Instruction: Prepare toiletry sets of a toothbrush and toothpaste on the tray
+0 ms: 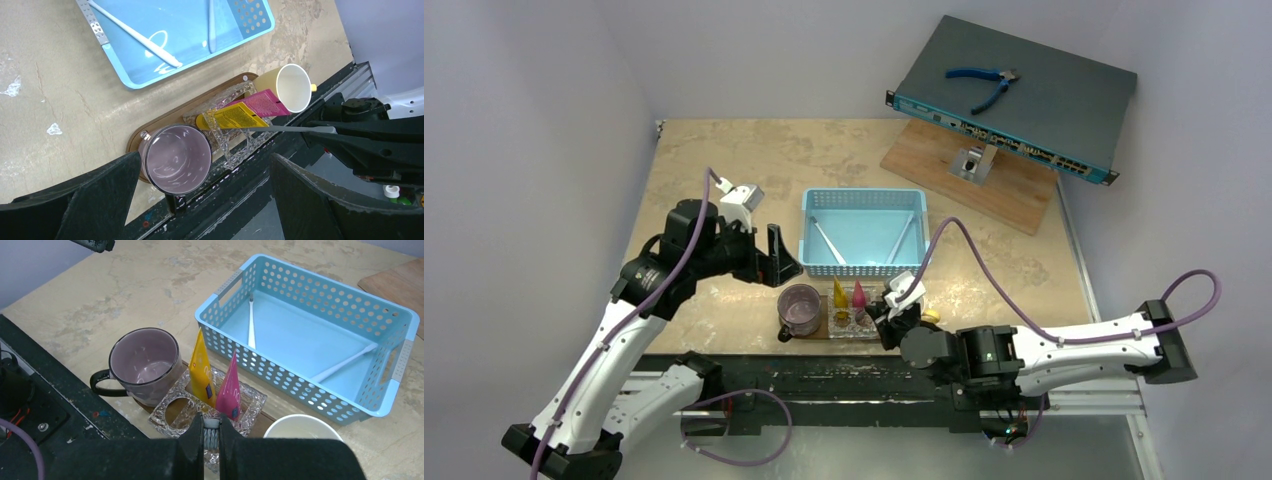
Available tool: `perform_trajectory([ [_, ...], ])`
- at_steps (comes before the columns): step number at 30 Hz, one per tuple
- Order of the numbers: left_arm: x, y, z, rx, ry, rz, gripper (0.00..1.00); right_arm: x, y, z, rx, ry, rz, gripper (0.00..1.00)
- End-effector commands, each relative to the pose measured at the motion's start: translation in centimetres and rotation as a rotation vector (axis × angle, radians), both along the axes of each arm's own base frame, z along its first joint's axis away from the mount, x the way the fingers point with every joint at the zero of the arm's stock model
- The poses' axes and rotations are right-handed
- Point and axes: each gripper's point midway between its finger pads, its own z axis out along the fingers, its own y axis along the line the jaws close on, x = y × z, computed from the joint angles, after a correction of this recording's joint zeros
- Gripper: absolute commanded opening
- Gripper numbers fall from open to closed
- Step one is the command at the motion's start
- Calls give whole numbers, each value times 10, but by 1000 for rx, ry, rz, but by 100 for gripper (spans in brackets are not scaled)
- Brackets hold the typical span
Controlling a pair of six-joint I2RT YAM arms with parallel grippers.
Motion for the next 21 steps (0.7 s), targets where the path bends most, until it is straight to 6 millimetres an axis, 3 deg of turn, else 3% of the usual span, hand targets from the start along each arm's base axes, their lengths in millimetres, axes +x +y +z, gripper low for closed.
perform_trajectory([
  [1, 6, -4, 9, -28, -37, -8, 100, 3, 0, 15, 52, -68, -43, 0],
  [21, 4, -5, 6, -31, -31, -13, 100, -8, -3, -12, 15, -105, -84, 0],
])
